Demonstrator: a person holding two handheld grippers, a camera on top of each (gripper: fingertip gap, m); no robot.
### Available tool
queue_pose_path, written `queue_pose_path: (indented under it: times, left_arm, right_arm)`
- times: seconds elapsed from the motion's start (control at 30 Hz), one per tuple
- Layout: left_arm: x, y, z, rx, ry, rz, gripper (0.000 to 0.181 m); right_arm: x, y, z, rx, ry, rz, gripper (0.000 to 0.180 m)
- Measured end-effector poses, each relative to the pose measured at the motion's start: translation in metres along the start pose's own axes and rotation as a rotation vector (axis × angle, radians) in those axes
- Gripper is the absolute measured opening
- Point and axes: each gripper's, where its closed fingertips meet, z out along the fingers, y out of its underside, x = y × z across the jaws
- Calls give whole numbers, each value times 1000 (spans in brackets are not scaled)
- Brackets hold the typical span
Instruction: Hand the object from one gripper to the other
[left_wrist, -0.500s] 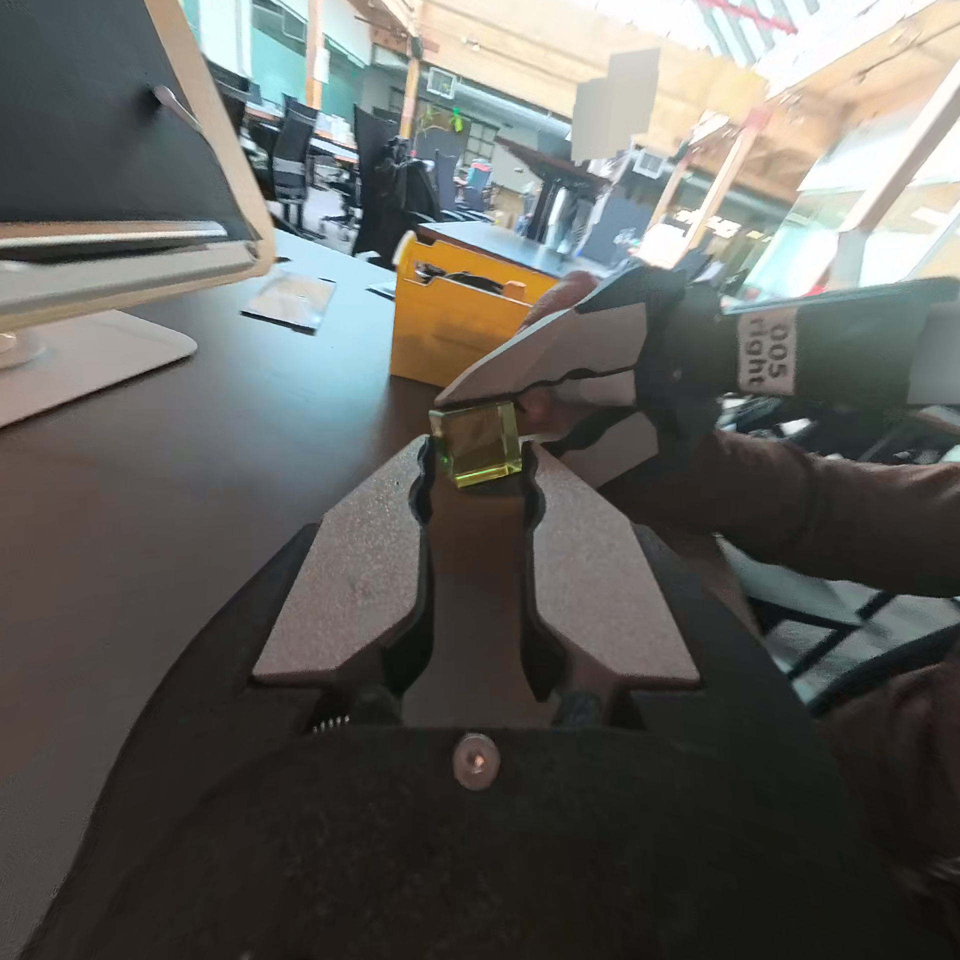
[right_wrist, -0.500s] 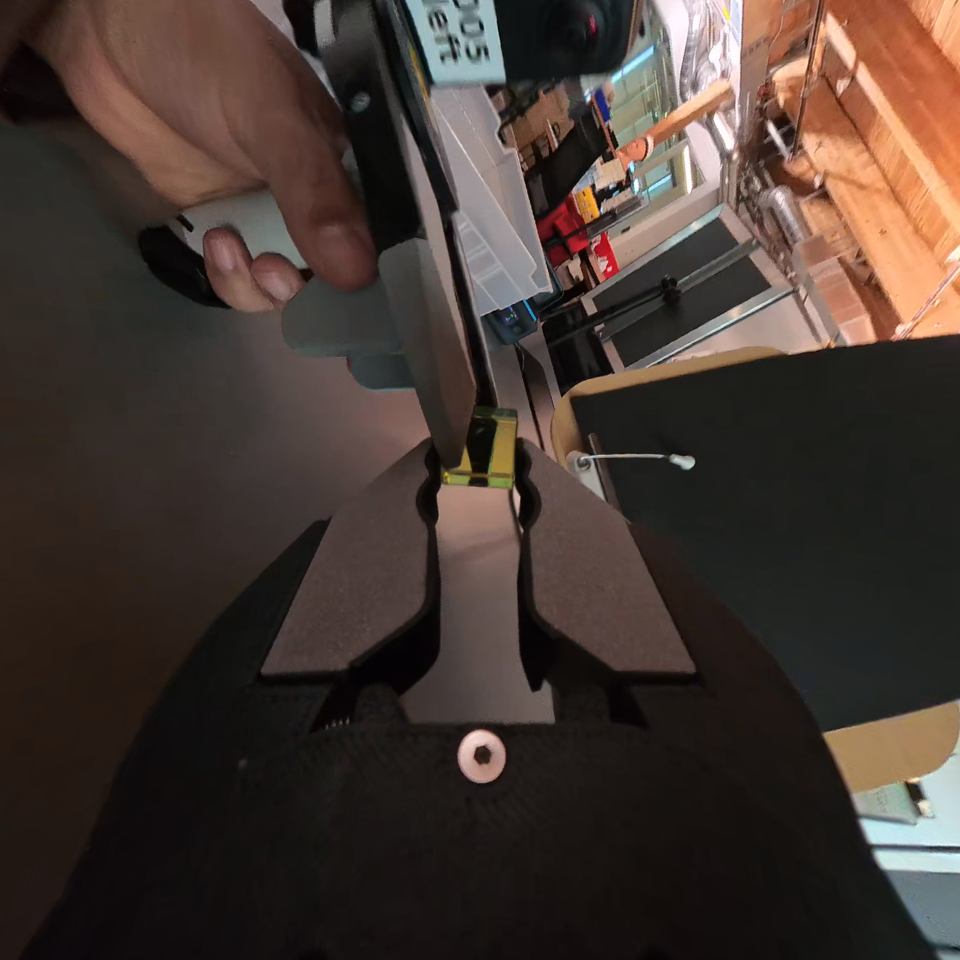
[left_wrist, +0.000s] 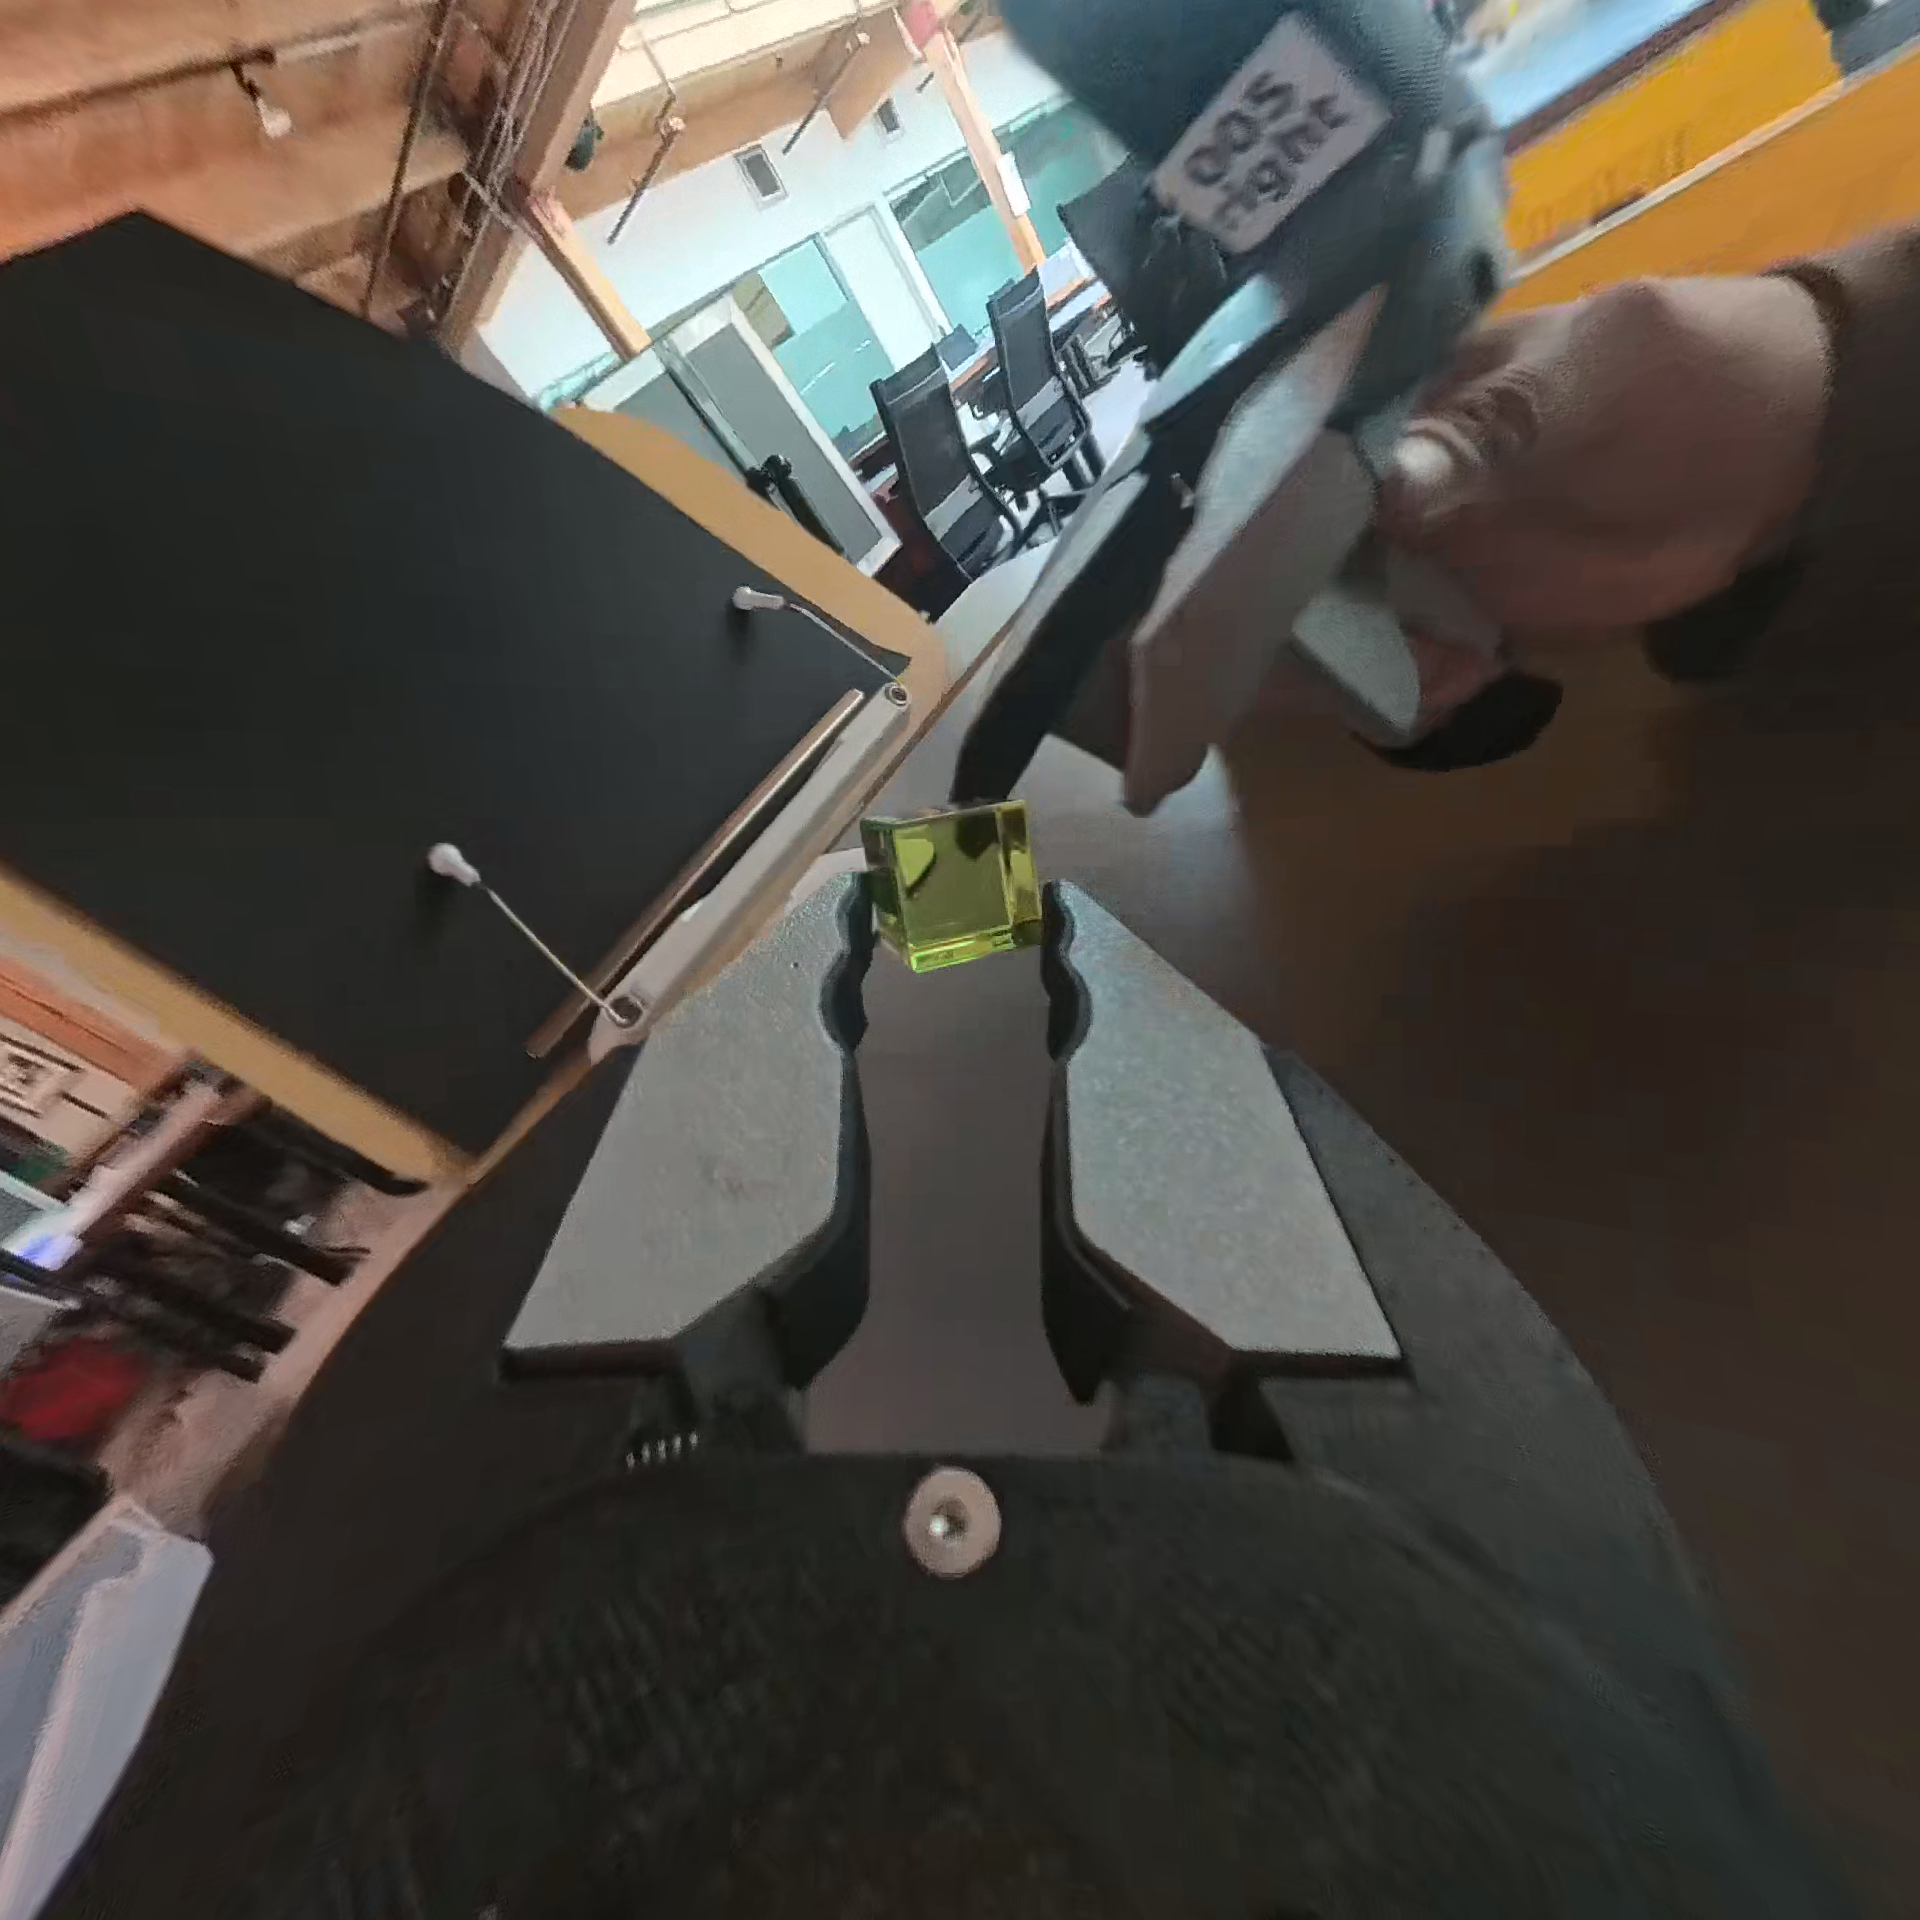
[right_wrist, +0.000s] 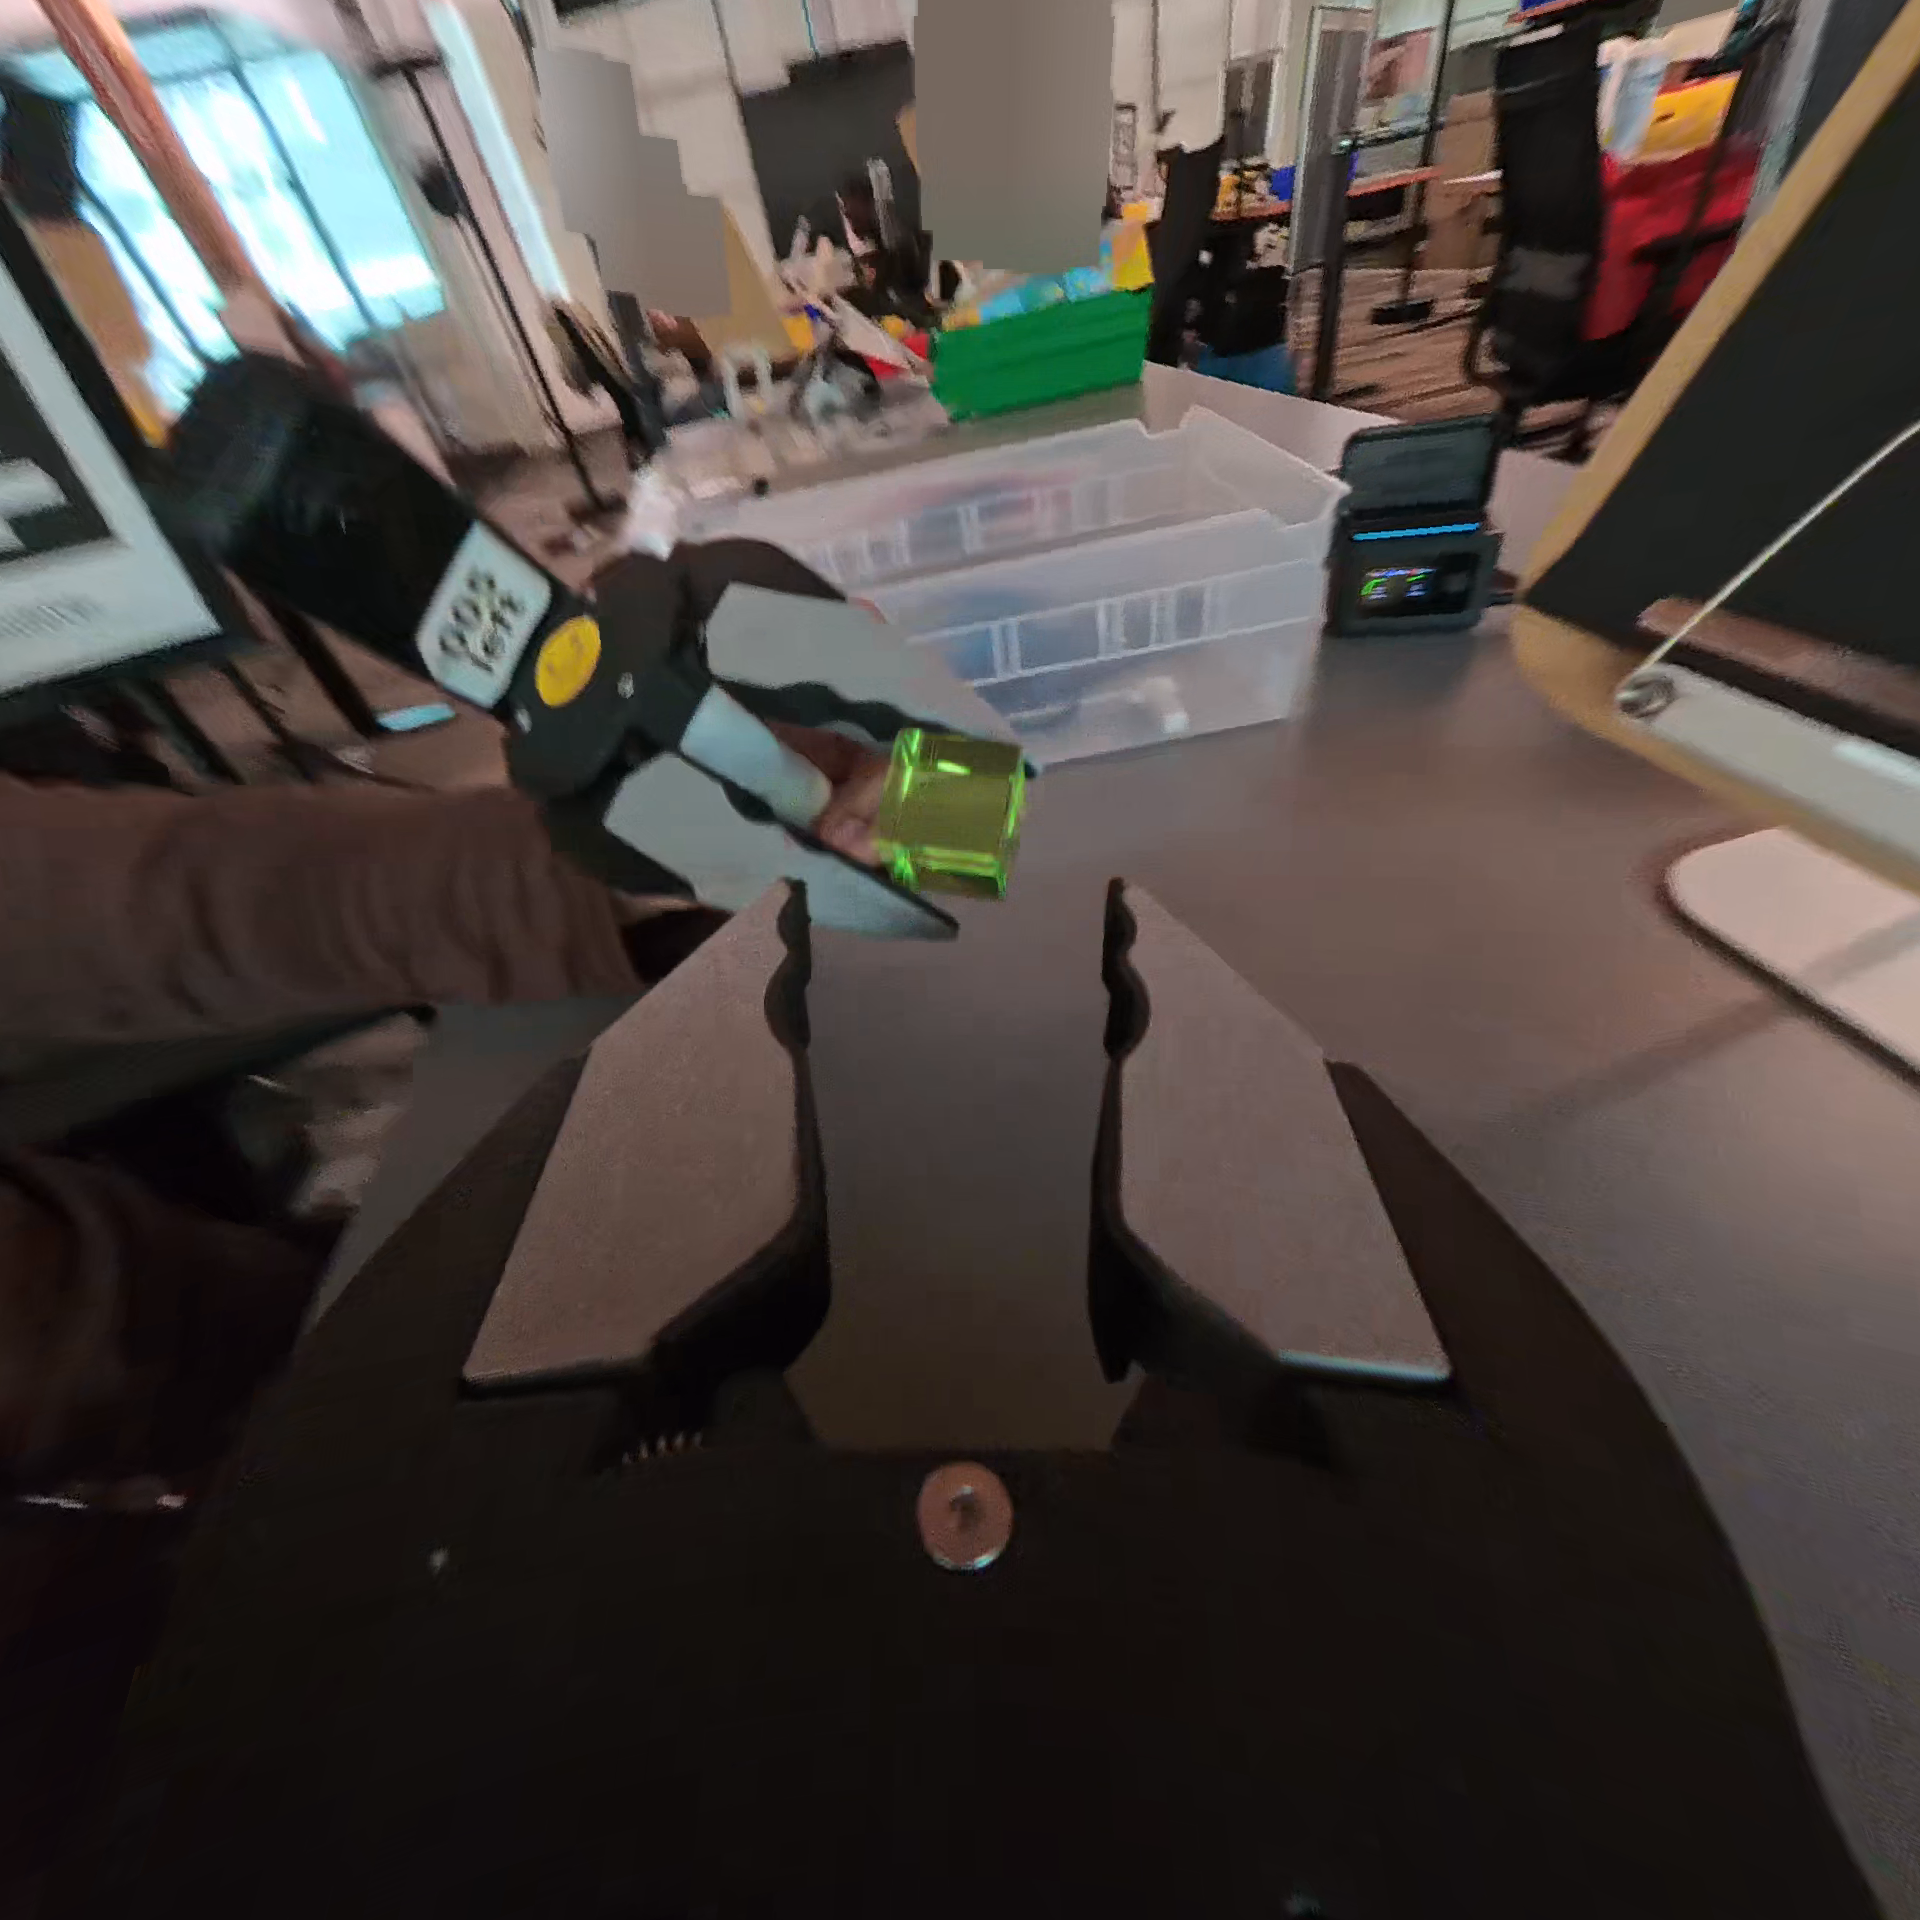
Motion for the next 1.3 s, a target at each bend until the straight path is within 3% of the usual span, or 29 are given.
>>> queue_pose_path:
  times: [0.07,0.13,0.33,0.43,0.53,0.7,0.8,0.83,0.9,1.03,1.13,1.3]
  left_arm:
    - [7,-3,1,0,1,77,29]
    - [12,-2,4,-18,0,112,28]
    - [13,3,7,-30,-12,66,30]
    - [9,6,5,-21,41,-94,28]
    - [5,9,3,-10,105,-304,43]
    - [17,-2,2,64,325,-676,62]
    - [18,-14,-4,136,439,-841,58]
    - [18,-15,-5,147,459,-853,45]
    - [18,-13,-6,139,454,-822,24]
    - [18,-8,-4,97,410,-724,23]
    - [10,-2,-2,49,269,-517,22]
    - [-6,5,-4,-64,21,-93,23]
  right_arm:
    - [-6,-2,3,33,-67,71,52]
    - [-9,0,7,28,-83,72,32]
    - [3,8,8,-85,98,-162,24]
    - [19,7,1,-145,289,-394,24]
    - [27,3,-8,-208,458,-668,24]
    - [10,3,-1,-237,484,-959,25]
    - [7,5,1,-270,513,-1092,24]
    - [5,5,2,-269,513,-1118,24]
    - [0,6,6,-261,498,-1128,24]
    - [2,9,7,-261,499,-1083,26]
    - [6,17,6,-256,421,-882,40]
    - [11,16,0,-170,262,-441,43]
